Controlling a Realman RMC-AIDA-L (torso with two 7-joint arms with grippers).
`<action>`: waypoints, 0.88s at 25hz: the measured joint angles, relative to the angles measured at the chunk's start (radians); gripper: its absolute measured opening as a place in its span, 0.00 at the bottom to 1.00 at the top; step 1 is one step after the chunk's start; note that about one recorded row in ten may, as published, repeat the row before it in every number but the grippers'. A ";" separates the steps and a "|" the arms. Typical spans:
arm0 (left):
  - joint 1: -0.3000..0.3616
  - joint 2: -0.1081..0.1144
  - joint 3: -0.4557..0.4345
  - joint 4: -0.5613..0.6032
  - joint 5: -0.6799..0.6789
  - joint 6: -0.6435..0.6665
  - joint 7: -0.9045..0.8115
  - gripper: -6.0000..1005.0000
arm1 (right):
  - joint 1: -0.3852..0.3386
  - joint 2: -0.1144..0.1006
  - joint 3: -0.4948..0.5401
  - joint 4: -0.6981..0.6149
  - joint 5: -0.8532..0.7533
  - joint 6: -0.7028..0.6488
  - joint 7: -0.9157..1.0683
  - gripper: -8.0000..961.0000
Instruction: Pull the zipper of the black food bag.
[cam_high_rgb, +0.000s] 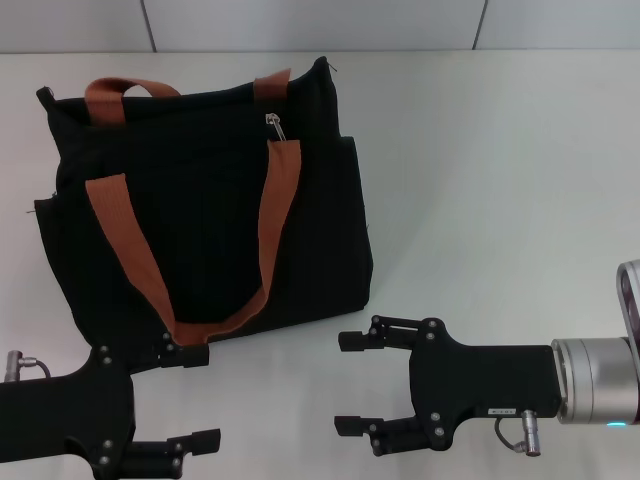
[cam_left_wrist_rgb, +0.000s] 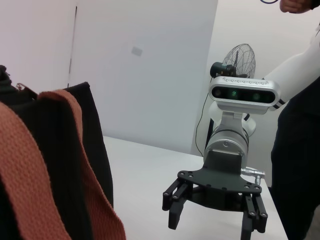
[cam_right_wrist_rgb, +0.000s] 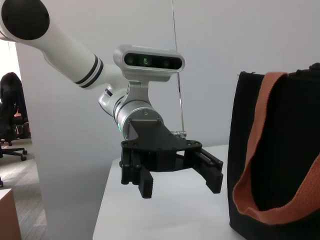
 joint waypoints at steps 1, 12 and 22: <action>0.000 0.000 -0.001 0.000 0.000 0.000 0.000 0.83 | 0.000 0.000 0.000 0.000 0.000 0.000 0.000 0.84; -0.003 -0.005 -0.006 0.000 0.000 -0.003 0.000 0.82 | 0.000 0.000 0.003 0.000 0.000 0.000 0.000 0.84; -0.005 -0.008 -0.007 0.000 0.000 -0.005 0.003 0.82 | 0.000 0.000 0.004 0.000 0.011 0.000 -0.001 0.84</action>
